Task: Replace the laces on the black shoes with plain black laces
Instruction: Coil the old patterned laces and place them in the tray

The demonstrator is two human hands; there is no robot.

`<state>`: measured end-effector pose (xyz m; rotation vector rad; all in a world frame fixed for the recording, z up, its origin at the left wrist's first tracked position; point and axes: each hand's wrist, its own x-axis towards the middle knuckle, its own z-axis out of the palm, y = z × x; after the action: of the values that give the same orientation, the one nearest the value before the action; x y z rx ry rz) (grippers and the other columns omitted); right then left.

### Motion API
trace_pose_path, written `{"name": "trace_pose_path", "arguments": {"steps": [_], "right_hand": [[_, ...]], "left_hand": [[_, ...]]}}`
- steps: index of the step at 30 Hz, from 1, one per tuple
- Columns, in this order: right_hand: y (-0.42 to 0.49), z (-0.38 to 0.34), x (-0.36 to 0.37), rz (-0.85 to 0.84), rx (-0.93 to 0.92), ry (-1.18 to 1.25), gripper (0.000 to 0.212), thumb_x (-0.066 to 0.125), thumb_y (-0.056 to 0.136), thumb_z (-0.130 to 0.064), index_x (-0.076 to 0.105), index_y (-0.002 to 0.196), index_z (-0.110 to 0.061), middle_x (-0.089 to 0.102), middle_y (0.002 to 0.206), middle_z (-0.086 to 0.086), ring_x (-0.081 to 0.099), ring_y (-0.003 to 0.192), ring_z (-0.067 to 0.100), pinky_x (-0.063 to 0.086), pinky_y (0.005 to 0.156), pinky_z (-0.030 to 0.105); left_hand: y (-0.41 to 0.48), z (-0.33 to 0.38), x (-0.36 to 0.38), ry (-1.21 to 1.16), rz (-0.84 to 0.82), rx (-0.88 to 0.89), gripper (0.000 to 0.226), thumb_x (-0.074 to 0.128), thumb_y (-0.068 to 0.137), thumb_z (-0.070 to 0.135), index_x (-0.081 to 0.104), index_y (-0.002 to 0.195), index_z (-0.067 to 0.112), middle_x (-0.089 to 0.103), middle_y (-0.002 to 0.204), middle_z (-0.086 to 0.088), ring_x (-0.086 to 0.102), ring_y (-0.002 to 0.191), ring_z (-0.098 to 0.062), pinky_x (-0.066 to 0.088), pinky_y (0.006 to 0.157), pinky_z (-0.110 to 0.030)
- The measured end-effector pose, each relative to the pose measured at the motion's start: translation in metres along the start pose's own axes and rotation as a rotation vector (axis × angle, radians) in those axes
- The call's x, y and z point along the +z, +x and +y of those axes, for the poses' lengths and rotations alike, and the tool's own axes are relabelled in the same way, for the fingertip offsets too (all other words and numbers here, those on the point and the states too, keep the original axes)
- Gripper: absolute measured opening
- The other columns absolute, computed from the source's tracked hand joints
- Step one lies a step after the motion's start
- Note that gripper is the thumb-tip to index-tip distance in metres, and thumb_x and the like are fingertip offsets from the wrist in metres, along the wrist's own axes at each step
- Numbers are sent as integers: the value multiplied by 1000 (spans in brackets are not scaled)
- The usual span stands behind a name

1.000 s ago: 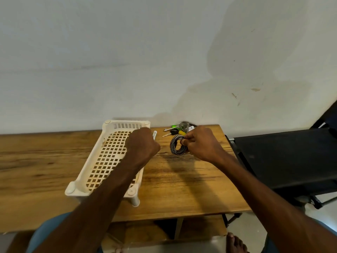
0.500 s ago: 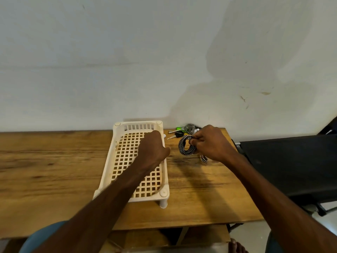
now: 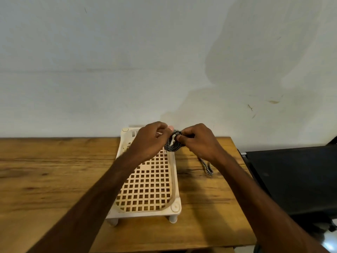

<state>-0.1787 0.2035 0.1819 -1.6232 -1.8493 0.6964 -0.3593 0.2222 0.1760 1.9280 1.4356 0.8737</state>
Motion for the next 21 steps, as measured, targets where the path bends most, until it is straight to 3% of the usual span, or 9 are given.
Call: {"name": "trace_pose_path", "arguments": {"steps": [2,3,7,11,15,21], "right_hand": [[8,-8,7,-7,-9,97,30,65,99,-27,76,87,-1,70,82,24,60,69,32,53,70,48],[14,-11,10,-8,-6,134,33,65,98,-27,74,90,4,69,87,29,57,69,30,53,70,51],[30,-17,24,-46,8,189,29,67,98,-24,75,90,3,68,88,29,54,69,22,48,64,41],[38,-14,40,-100,86,320,21,68,98,-19,78,97,-1,74,90,23,65,73,25,58,66,38],[46,-18,54,-83,126,369,20,69,98,-18,78,100,0,75,87,21,66,69,24,59,70,39],[44,-20,66,-29,154,330,14,73,95,-17,74,98,-4,76,84,15,66,54,11,55,54,22]], "left_hand": [[5,-2,-12,-55,-111,32,41,61,99,42,66,131,17,71,120,1,68,107,-11,58,93,-32],[7,-5,-18,-47,-135,55,37,65,97,38,69,127,16,74,114,1,71,102,-9,60,91,-33],[13,-20,-34,52,-19,35,28,75,91,29,76,114,13,78,97,-1,74,81,-8,60,69,-20],[15,-31,-41,35,91,-35,30,84,84,25,77,109,11,78,90,-5,75,77,-12,62,68,-26],[15,-38,-44,-30,182,-124,25,88,79,22,77,99,12,76,77,-4,74,64,-10,59,57,-21],[16,-44,-32,56,232,-226,24,88,78,25,79,97,12,77,86,-6,73,74,-13,60,70,-28]]}}
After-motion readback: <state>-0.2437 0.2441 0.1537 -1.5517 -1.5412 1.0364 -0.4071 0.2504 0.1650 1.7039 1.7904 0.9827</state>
